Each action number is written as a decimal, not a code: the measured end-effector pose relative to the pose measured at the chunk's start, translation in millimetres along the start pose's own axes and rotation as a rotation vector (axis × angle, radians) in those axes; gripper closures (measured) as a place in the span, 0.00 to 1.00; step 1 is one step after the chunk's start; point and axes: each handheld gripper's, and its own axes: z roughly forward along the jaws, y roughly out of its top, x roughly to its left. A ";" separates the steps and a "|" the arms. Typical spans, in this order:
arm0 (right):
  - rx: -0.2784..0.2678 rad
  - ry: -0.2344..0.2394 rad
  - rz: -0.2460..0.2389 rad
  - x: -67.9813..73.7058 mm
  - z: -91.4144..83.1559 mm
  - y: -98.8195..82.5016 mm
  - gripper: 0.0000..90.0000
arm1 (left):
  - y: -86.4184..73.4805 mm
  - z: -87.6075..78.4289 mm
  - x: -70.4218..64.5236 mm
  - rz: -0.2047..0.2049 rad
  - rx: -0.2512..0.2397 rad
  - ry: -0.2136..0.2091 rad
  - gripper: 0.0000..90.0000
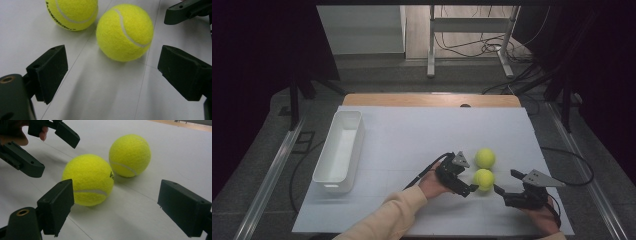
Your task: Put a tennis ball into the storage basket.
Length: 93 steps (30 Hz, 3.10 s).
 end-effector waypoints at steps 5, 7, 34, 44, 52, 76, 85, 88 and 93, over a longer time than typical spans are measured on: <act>0.001 0.002 0.002 0.1 0.2 0.0 0.16 | 1.3 3.1 -0.2 0.009 0.008 -0.006 0.11; 0.001 0.001 0.002 0.2 0.4 0.0 0.16 | 1.8 4.8 -0.1 0.008 0.008 -0.009 0.11; -0.004 -0.009 0.018 -1.6 -0.4 0.1 0.16 | 11.9 28.0 -3.9 0.028 0.029 -0.042 0.11; -0.006 -0.012 0.019 -1.4 -0.7 0.1 0.16 | 17.6 38.8 -7.5 0.033 0.039 -0.052 0.11; -0.007 -0.013 0.020 -1.6 -0.7 0.2 0.16 | 22.7 45.1 -7.0 0.041 0.060 -0.055 0.11; -0.006 -0.013 0.013 -1.0 -1.2 0.4 0.16 | 18.3 16.8 -10.0 0.058 0.020 -0.005 0.29; -0.006 -0.011 0.012 -0.4 -0.3 0.4 0.16 | 13.6 -2.4 -10.6 0.067 0.004 0.008 0.29; -0.005 -0.012 0.012 -0.1 -0.1 0.3 0.16 | 11.0 -7.0 -11.3 0.059 -0.006 0.013 0.29; -0.003 -0.011 0.012 0.1 0.1 0.2 0.16 | 5.2 -14.9 -8.5 0.052 -0.005 0.020 0.29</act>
